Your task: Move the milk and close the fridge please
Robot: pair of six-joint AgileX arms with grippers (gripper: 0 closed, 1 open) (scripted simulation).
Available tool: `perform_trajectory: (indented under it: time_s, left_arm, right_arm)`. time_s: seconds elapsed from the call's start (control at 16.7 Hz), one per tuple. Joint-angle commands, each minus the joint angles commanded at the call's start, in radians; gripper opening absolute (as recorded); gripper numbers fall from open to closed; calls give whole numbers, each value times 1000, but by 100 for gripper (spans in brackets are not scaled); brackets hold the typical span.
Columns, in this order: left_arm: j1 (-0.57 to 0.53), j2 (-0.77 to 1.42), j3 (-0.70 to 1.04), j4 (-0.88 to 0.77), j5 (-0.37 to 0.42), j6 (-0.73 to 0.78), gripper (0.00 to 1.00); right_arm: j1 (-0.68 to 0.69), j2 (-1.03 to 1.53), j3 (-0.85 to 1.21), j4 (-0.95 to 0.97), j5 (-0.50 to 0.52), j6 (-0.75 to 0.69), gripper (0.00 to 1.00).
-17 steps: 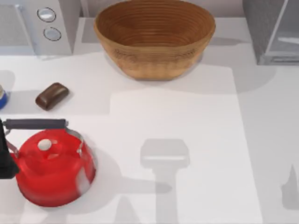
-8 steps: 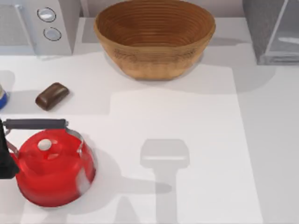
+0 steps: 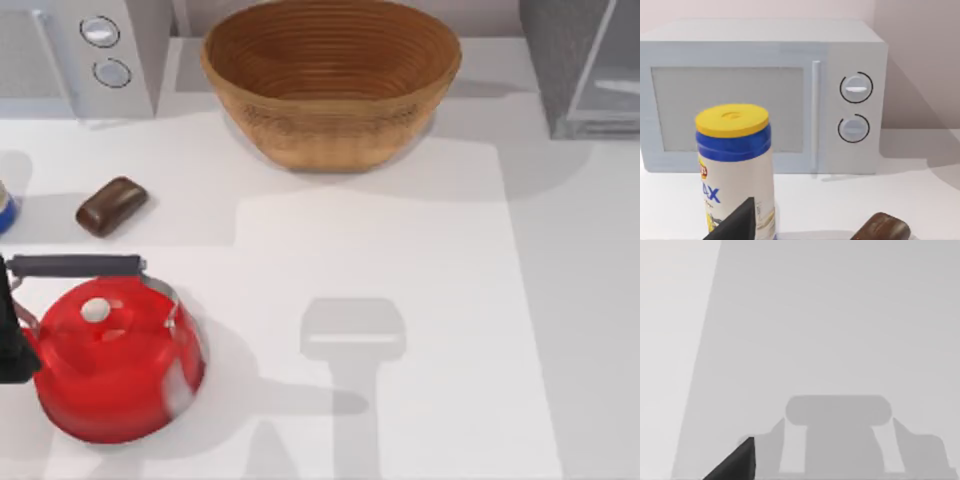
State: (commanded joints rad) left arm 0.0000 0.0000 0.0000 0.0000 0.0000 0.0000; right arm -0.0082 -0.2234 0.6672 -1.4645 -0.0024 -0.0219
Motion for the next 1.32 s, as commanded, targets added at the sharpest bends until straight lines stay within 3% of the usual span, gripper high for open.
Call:
perform_trajectory:
  time_s: [0.24,0.42,1.02,1.32]
  left_arm:
    - [0,0,0,0,0,0,100]
    - [0,0,0,0,0,0,100]
    - [0,0,0,0,0,0,100]
    - [0,0,0,0,0,0,100]
  right_arm:
    - [-147,135,78,23,-123,-146,100]
    - [-362,346,175,43,-270,-368,100]
    - [-1358,1505,507,60,-759,-1529,100]
    - [-1701,1894,611,39,-902,-1877,100]
